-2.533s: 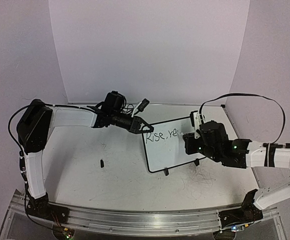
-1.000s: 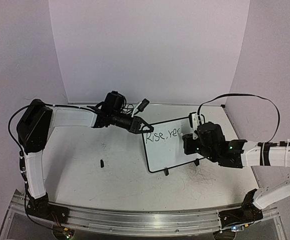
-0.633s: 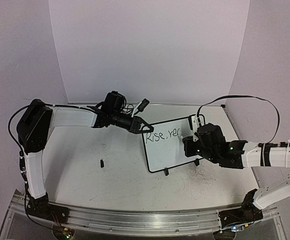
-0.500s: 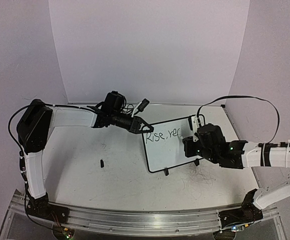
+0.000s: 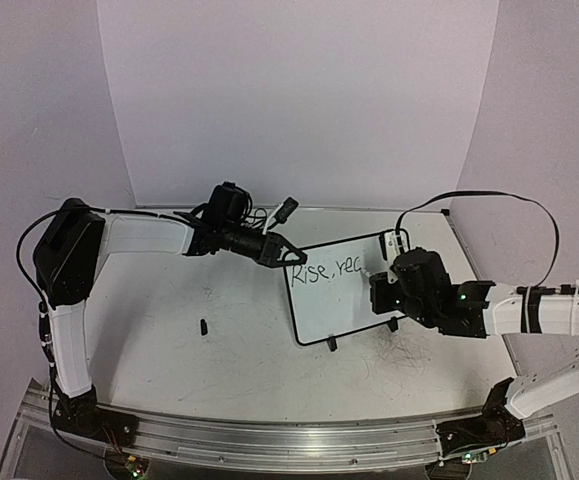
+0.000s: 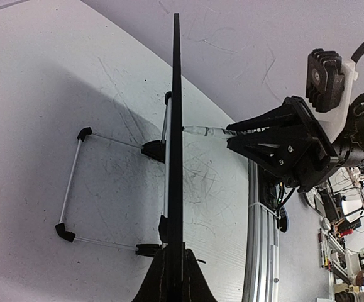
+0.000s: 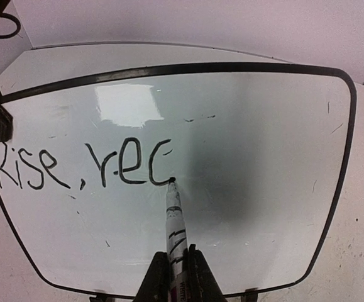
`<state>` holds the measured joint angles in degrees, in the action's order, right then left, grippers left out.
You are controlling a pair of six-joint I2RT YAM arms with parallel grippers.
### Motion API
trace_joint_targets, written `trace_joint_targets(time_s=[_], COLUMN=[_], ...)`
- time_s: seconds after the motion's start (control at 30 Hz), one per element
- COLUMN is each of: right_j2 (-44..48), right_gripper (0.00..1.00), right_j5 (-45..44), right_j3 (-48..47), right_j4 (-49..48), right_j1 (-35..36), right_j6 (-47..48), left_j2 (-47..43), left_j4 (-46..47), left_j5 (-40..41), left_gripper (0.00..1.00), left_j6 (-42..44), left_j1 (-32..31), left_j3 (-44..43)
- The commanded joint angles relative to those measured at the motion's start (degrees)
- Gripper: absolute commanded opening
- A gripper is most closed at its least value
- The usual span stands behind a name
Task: Write a sentence on the whiteboard
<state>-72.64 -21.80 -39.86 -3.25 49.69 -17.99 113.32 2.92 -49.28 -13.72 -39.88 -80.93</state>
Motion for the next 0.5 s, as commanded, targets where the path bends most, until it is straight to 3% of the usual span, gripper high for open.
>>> trace_joint_targets(time_s=[0.0,0.47], right_j2=[-1.36,-1.94], right_gripper=[0.0,0.0], right_j5=[-3.17,-2.66], right_j3=[-2.8,-3.42], right_j4=[-3.2,-3.68], right_j1=[-0.37,-1.01], right_j6=[1.25,2.19], left_j2=[-2.2,-2.45], left_j4=[-1.95,-1.95], left_j5=[-0.75,-0.85], left_gripper=[0.0,0.0], left_j6=[0.62,0.71], left_j1=[-1.01,-0.99], left_j3=[0.15,0.2])
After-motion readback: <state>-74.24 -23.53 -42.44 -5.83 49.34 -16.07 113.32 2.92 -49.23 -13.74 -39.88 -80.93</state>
